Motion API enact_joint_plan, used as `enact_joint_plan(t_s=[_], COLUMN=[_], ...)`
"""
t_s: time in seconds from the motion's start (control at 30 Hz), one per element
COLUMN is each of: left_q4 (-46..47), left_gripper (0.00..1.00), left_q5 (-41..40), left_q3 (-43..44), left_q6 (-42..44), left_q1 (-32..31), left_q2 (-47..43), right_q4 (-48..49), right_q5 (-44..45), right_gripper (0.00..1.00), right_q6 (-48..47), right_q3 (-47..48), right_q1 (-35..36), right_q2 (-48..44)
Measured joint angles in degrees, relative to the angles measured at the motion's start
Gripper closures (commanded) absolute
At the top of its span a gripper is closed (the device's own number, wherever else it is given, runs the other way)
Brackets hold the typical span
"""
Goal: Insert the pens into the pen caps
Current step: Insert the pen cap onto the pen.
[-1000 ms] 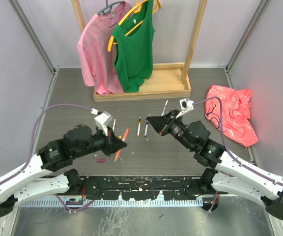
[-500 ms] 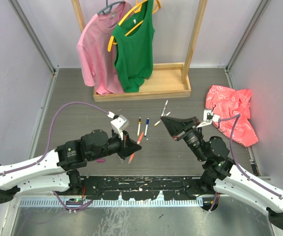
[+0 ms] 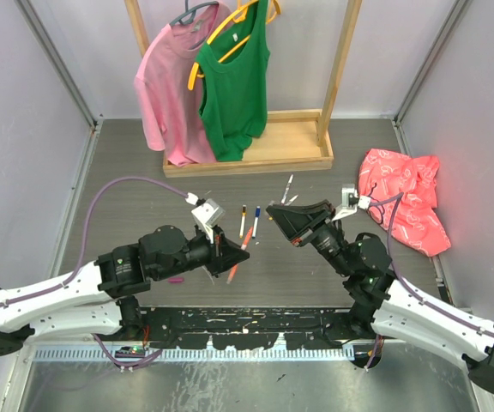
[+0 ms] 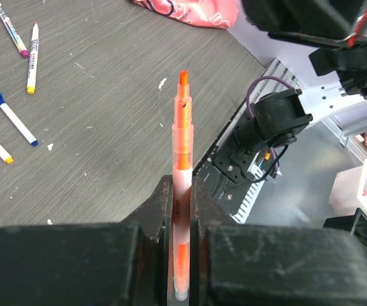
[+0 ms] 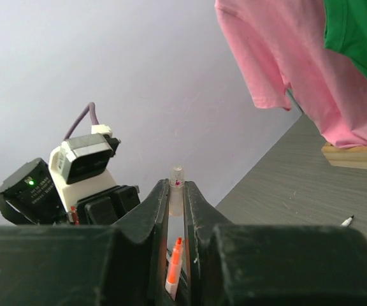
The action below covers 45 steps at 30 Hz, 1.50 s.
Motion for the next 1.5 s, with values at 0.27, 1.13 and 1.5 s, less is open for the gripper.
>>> enact_joint_plan(t_s=[0.27,1.13,1.5], left_q4=[0.4,0.5,0.5], left_gripper=[1.00,1.00,1.00], left_q5=[0.6,0.5,0.3], left_q3=[0.0,-0.8,-0.9], left_q6=[0.0,0.0,0.0], left_q1=[0.0,0.0,0.0], left_q2=[-0.5,-0.6,-0.8], right_q4=[0.1,-1.2,-1.3], right_q5=[-1.5,-6.3,-7.5], right_gripper=[1.00,1.00,1.00], right_q6=[1.7,3.2,3.4], right_q3=[0.0,0.7,0.9], right_q1=[0.0,0.0,0.0], right_q2=[2.6,5.2,6.9])
